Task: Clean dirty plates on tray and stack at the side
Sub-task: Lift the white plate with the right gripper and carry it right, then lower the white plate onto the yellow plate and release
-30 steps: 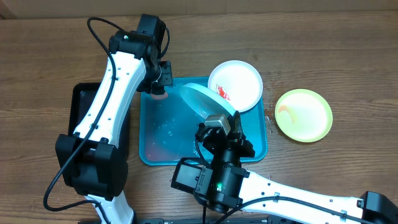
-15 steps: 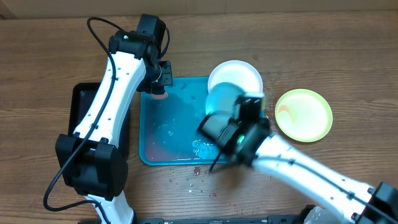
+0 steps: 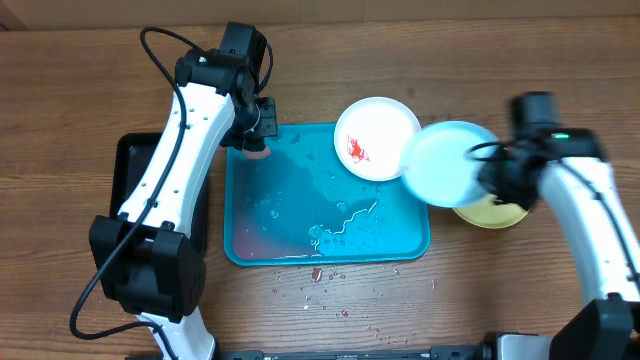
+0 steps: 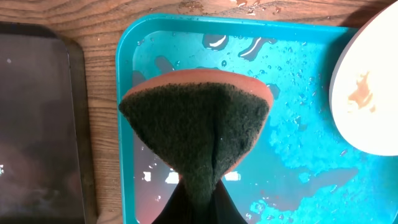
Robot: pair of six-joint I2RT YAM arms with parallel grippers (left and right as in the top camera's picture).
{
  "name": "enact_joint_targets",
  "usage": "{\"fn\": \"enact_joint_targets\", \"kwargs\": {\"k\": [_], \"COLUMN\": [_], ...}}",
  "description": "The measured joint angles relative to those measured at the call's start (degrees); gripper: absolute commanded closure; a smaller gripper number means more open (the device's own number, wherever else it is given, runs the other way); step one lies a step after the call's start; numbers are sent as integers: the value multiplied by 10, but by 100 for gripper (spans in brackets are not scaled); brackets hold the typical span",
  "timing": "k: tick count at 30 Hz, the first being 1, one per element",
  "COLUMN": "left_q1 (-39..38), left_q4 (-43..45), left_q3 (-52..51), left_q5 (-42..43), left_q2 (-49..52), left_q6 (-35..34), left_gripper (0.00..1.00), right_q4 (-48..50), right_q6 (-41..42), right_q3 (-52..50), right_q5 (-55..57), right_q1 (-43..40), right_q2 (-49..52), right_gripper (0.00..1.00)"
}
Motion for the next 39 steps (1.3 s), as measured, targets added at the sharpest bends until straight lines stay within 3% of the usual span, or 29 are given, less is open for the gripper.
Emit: {"fn": "enact_joint_targets", "kwargs": {"k": [7,13,15,18,24,32,39], "left_q1": [-4,-6,-6,-6,-6,-6,-6], "left_q4": [8,8,8,8,9,15,15], "left_q3": [0,0,0,0,0,0,0], "left_q5": [0,0,0,0,0,0,0], "left_q2": [0,0,0,0,0,0,0], "left_q6": [0,0,0,0,0,0,0], "left_gripper": [96,96,96,96,96,96,96], "right_q4": [-3,64,82,96,103,156,246], "right_q6": [-42,-55,-56,-54,-66,-87,-52], "right_q3": [-21,-82,-99,-106,-106,-50,-40], "right_q5": [-40,-50,-53,-56,-81,-172,-178], "right_q1": [-176,-198,-198,-198,-198,-141,18], "right_q2": [5,35,40,41,41,41,48], "right_gripper": [96,95,78,62,58,56,53]}}
